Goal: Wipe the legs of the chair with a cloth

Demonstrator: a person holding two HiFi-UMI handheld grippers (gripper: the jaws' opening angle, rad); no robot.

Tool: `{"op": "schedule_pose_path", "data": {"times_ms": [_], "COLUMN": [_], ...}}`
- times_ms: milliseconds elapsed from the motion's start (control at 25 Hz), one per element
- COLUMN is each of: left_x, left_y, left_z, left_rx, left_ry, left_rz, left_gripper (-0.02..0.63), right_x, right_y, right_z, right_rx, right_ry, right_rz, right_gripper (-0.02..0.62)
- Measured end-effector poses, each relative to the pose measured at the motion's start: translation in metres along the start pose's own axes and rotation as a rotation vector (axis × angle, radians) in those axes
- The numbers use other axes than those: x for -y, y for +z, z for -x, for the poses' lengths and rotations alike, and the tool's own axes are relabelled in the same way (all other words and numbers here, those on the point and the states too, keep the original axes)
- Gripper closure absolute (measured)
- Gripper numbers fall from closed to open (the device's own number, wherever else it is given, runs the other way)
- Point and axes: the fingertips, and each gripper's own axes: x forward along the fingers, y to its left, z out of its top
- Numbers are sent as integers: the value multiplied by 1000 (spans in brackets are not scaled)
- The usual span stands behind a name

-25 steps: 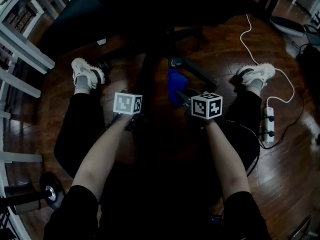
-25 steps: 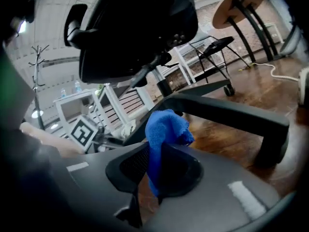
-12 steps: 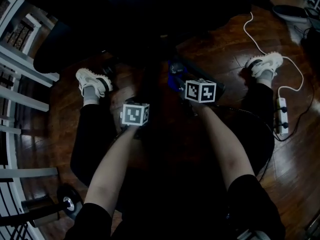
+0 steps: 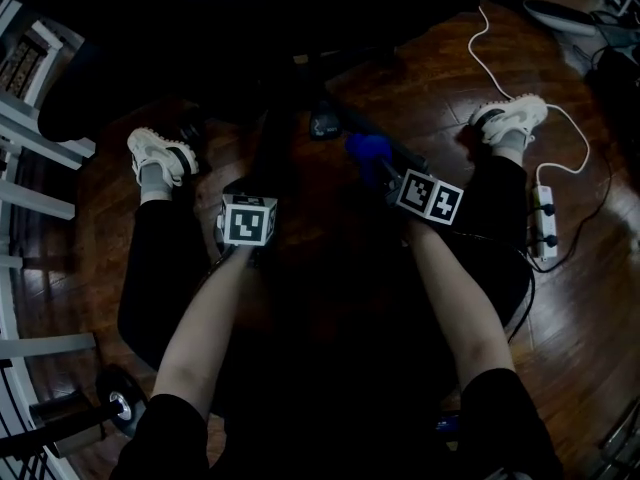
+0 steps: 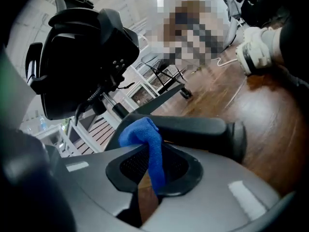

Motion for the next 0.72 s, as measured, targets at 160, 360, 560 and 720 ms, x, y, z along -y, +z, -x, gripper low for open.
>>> {"op": "schedule_pose_path", "data": {"times_ms": [160,360,560,720], "left_x": [3,4,4,1], "left_y": [17,17,15,20], "left_z": [6,9,11,7], "left_rx": [51,49,62,73], "left_ry": [-3,-17,-36,-23], "left_rz": [57,49,46,14], "left_gripper": [440,439,437,437], "right_x": [18,37,10,-33], "right_y": [5,4,33,81], "right_z": [28,53,70,43], "right_rx": [-31,-86,-98,-50], "right_ry": [-36,-69,11,76], "right_rz": [57,4,44,252], "right_gripper": [520,520,522,522]}}
